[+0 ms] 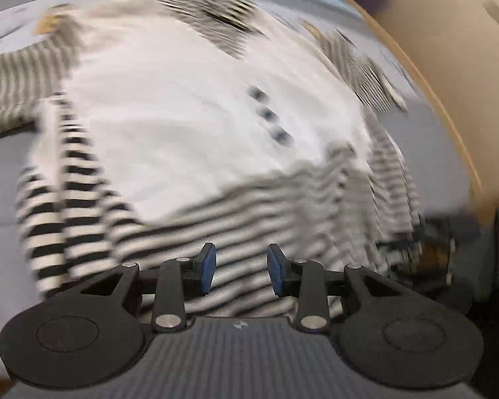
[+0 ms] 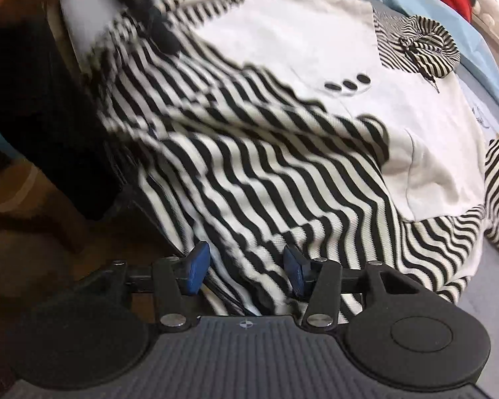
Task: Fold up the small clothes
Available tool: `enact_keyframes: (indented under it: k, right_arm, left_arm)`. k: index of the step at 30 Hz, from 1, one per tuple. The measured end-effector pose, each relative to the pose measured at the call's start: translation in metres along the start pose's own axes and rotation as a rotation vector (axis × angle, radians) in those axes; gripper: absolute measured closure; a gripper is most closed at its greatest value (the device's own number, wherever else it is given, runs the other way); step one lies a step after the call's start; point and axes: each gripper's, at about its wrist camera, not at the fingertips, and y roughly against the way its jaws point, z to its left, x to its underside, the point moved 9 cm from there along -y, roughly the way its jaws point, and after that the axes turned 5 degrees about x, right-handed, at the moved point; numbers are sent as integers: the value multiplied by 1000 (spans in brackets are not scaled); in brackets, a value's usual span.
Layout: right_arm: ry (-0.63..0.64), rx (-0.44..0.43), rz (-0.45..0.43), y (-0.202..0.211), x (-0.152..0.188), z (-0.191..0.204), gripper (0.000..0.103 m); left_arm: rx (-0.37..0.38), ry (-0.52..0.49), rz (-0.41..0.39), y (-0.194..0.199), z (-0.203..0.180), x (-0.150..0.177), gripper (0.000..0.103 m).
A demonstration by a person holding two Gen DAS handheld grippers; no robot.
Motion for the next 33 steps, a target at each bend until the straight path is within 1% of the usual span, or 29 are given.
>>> enact_keyframes:
  k: [1, 2, 3, 4, 5, 8, 10, 11, 13, 14, 16, 17, 18, 19, 20, 21, 22, 23, 24, 25, 26, 27, 28, 29, 30, 32, 33]
  right_arm:
    - [12, 19, 18, -2, 3, -2, 62]
    - [15, 25, 24, -3, 4, -4, 77]
    - [2, 6, 19, -1, 5, -5, 86]
    - [-14, -13, 11, 2, 7, -6, 90]
    - [-35, -35, 6, 6, 8, -7, 92]
    - [-86, -100, 7, 20, 19, -9, 94]
    - [-108, -120, 19, 26, 28, -11, 94]
    - [-118, -115, 32, 27, 34, -12, 94]
    - [-136, -89, 54, 28, 45, -16, 94]
    - [-155, -93, 51, 30, 46, -18, 93]
    - [-214, -122, 17, 41, 42, -22, 92]
    - [-247, -129, -16, 48, 37, -26, 88]
    - [-283, -134, -54, 54, 31, -30, 79]
    - [-327, -138, -95, 61, 24, -37, 74]
    - [-368, -138, -126, 65, 18, -43, 64]
    - [-401, -133, -149, 67, 13, -49, 61]
    - [-421, -123, -157, 65, 9, -57, 61]
    - [-441, -106, -152, 61, 7, -64, 61]
    - [-455, -81, -124, 53, 6, -69, 61]
    - [-454, -52, -78, 43, 11, -71, 61]
    - [-439, -20, -7, 31, 19, -71, 61]
    - [-404, 21, 95, 15, 30, -69, 62]
    - [-373, 64, 164, 6, 40, -69, 62]
    - [-361, 90, 183, 3, 43, -69, 62]
    - [-369, 94, 166, 4, 38, -71, 62]
    - [-416, 90, 64, 17, 18, -79, 63]
    - [-445, 107, 13, 24, 9, -85, 62]
  left_arm:
    - [-6, 31, -11, 4, 7, -2, 66]
    - [-6, 52, -11, 5, 10, -3, 65]
    - [-5, 63, -1, 4, 13, -2, 65]
    - [-8, 61, 14, 2, 13, 0, 65]
    - [-19, 49, 34, -1, 13, 2, 65]
    - [-48, 16, 83, -11, 14, 14, 65]
    - [-81, 27, 123, -17, 20, 21, 63]
    - [-108, 43, 150, -21, 26, 24, 63]
    - [-197, 76, 221, -29, 42, 37, 64]
    - [-213, 79, 230, -31, 46, 40, 64]
    - [-213, 63, 232, -30, 44, 39, 63]
    - [-213, 70, 227, -29, 45, 39, 63]
    - [-210, 81, 205, -26, 45, 37, 63]
    - [-204, 85, 174, -21, 44, 33, 63]
    - [-194, 89, 140, -15, 43, 28, 63]
    - [-185, 103, 113, -11, 44, 24, 62]
    - [-189, 122, 113, -9, 49, 24, 61]
    - [-217, 143, 143, -12, 56, 30, 61]
    - [-260, 157, 188, -17, 64, 37, 62]
    - [-272, 152, 204, -20, 65, 41, 62]
    - [-264, 135, 194, -19, 62, 38, 60]
    - [-237, 130, 157, -16, 57, 33, 60]
    - [-216, 138, 113, -10, 53, 26, 60]
    - [-198, 148, 61, -2, 50, 19, 58]
    - [-187, 158, 1, 7, 48, 10, 55]
    - [-200, 169, -78, 18, 48, -6, 39]
    - [-216, 171, -113, 23, 48, -13, 37]
